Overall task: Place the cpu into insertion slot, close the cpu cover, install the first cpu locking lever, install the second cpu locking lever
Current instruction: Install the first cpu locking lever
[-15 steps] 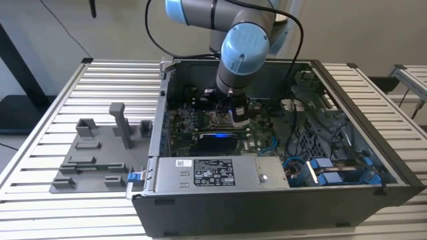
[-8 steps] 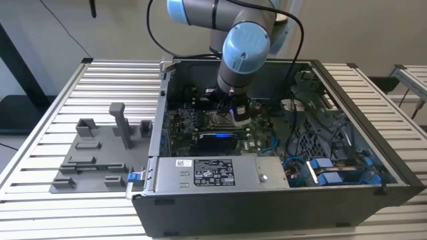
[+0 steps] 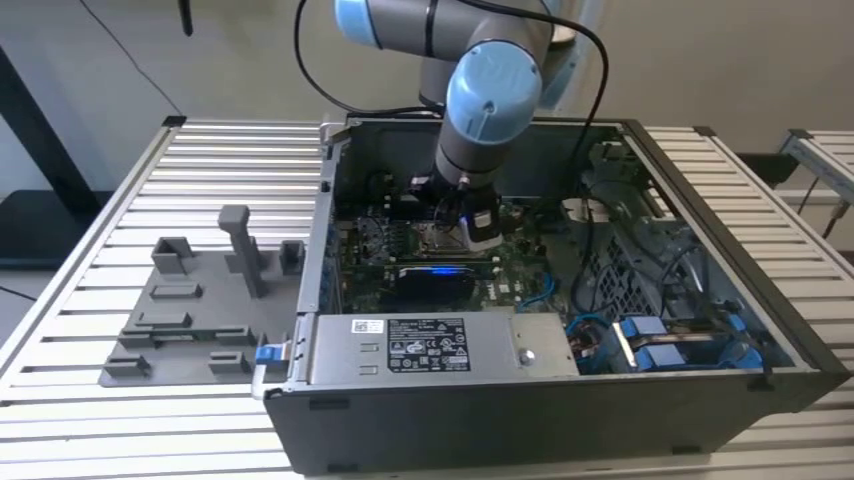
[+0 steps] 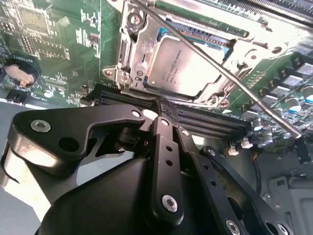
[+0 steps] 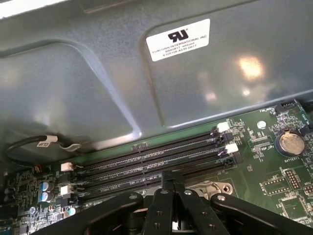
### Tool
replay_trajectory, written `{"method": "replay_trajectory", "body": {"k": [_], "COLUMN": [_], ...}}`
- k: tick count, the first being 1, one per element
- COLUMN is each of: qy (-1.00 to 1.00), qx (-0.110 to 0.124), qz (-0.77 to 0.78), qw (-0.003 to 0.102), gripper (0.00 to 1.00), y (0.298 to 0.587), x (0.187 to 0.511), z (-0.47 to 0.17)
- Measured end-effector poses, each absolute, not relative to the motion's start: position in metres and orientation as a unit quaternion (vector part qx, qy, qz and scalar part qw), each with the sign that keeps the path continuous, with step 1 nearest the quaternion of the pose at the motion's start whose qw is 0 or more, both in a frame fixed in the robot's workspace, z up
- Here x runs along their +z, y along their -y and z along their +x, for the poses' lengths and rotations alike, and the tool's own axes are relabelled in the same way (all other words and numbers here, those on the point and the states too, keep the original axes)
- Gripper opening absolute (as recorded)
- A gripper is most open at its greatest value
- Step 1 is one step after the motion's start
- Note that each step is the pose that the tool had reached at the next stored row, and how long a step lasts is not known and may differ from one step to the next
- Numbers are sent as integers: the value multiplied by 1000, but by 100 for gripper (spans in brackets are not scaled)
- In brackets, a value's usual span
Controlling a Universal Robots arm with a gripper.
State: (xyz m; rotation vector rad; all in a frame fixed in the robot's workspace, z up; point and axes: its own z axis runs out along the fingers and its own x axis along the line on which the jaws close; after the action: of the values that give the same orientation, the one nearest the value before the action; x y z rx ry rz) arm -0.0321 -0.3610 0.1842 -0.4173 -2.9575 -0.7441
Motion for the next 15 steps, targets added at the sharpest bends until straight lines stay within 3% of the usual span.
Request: {"method": "replay_trajectory", "body": {"k": [15], "qy": [961], "qx": [-239], "qz": [-136], "qw": [32], "gripper": [11], "y": [360], "x": [201], "z": [-45]}}
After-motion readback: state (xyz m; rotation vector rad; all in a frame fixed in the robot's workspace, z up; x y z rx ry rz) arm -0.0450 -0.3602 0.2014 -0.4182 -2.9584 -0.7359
